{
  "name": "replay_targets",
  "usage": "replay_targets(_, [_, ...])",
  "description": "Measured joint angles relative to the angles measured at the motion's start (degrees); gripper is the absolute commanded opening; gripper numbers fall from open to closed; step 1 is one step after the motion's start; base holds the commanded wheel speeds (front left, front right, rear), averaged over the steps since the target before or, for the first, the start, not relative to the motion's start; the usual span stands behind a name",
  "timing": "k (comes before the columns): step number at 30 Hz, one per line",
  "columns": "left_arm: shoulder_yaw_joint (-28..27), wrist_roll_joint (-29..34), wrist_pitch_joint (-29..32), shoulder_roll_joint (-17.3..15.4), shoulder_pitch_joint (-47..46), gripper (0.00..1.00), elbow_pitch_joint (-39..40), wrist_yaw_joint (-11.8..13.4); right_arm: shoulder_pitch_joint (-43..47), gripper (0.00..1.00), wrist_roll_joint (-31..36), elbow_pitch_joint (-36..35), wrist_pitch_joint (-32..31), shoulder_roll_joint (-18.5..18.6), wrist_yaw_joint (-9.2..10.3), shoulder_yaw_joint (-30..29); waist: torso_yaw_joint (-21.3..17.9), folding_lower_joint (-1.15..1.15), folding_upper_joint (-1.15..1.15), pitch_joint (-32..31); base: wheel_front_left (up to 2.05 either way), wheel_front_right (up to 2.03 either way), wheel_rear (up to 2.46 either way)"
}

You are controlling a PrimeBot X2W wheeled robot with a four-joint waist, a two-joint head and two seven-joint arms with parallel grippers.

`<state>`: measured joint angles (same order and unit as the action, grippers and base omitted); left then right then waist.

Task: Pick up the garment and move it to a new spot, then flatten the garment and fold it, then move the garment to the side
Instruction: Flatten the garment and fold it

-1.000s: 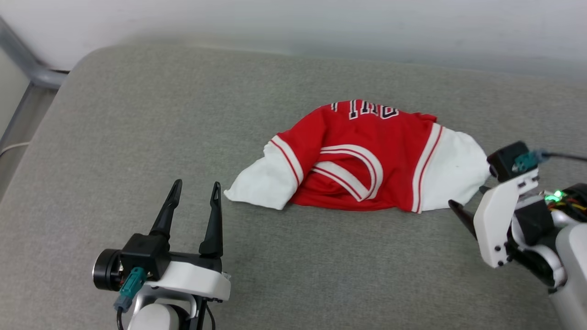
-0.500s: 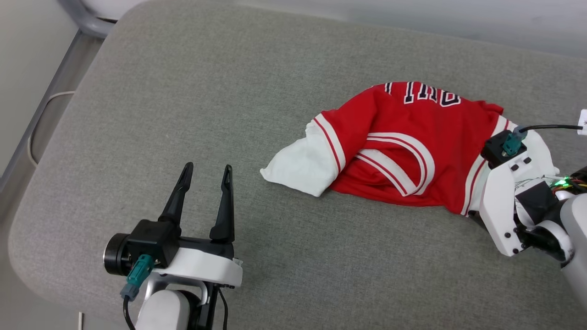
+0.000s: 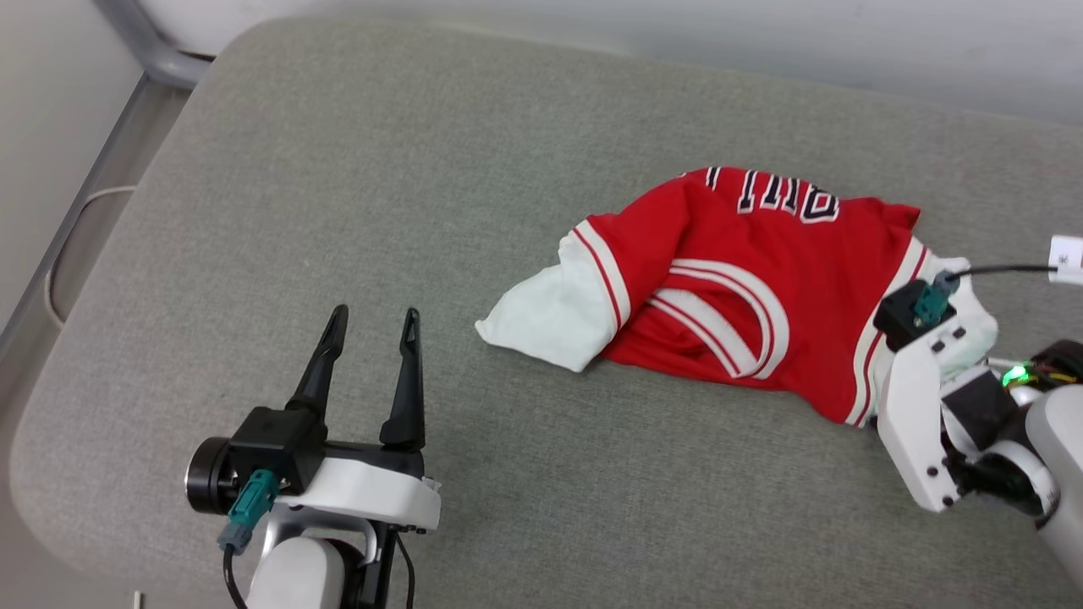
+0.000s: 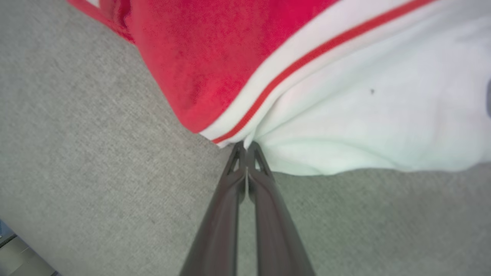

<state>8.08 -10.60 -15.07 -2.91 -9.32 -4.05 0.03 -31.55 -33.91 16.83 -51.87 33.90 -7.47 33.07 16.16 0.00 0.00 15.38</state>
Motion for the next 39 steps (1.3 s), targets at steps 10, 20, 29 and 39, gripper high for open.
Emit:
replay_targets(10, [-2.4, 0.8, 0.0, 0.0, 2.3, 1.0, -0.8, -0.9, 7.8, 0.0, -3.8, -6.0, 1.4, 6.8, -0.04, 1.0, -4.6, 0.0, 0.0, -5.4, 0.0, 0.0, 0.0])
replay_targets(20, [-3.4, 1.3, 0.0, 0.0, 3.8, 1.0, -1.8, -2.0, 17.5, 0.0, -4.5, -6.9, 2.5, 9.3, -0.04, -4.0, -8.7, -0.01, 0.0, -8.2, 0.0, 0.0, 0.0])
replay_targets(29, [-4.3, 1.8, 0.0, 0.0, 3.8, 1.0, -2.6, -2.7, 19.1, 1.0, -2.4, -5.9, 13.1, 3.7, -0.04, -8.8, -10.3, -0.01, 0.0, -8.0, 0.0, 0.0, 0.0])
replay_targets(39, [-3.5, 1.3, 0.0, -0.3, 3.9, 1.0, -8.4, -5.4, 24.2, 1.0, -2.3, -14.4, 30.2, -1.2, -0.04, -21.8, -13.9, -0.01, 0.0, -8.8, 0.0, 0.0, 0.0])
